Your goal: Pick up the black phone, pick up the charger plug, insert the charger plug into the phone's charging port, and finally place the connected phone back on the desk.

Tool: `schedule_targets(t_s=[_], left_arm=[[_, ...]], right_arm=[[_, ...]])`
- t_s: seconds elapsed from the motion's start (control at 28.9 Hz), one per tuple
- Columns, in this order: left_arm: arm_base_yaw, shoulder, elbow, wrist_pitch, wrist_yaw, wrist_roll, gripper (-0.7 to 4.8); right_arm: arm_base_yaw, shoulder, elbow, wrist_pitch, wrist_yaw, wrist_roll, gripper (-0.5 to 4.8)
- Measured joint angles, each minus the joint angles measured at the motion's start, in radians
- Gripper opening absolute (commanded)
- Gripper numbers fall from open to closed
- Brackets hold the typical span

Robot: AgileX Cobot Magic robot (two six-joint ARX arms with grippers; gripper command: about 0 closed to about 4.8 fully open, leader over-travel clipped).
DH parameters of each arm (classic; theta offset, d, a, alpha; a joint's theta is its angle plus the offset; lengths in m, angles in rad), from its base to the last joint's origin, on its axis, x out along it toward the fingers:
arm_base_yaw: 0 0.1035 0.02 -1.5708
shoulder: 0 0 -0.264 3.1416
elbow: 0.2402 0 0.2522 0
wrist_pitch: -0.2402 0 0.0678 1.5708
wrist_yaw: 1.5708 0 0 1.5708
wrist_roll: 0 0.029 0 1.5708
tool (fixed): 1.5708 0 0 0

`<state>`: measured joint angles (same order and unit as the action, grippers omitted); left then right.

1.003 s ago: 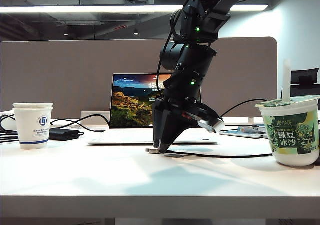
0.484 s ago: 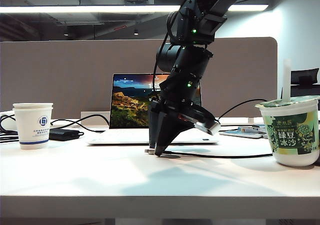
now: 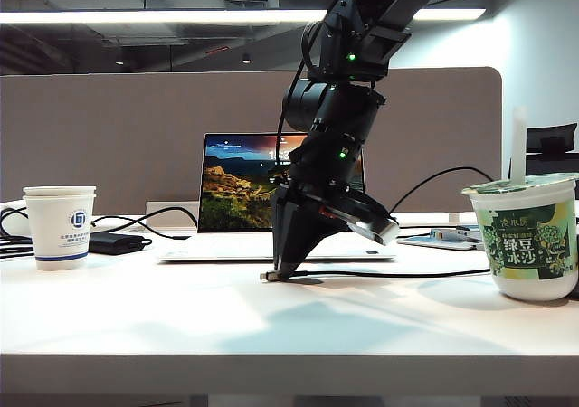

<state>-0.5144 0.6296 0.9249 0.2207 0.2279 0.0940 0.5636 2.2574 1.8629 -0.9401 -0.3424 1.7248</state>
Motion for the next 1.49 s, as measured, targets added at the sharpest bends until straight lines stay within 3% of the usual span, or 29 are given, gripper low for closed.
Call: schedule_targets(t_s=[0.73, 1.14, 1.49], left_arm=[[0.0, 0.0, 0.0, -0.004, 0.018, 0.0, -0.07], [0.0, -0.001, 0.0, -0.07, 0.018, -0.002, -0.07], [0.0, 0.036, 0.0, -0.182, 0.019, -0.081, -0.07]], right_arm=[[-0.019, -0.008, 0.0, 0.013, 0.025, -0.424, -0.06], [-0.108, -0.179, 0.0, 0.034, -0.08, -0.77, -0.06], [-0.15, -0.378, 0.0, 0.073, -0.17, -1.083, -0.05]])
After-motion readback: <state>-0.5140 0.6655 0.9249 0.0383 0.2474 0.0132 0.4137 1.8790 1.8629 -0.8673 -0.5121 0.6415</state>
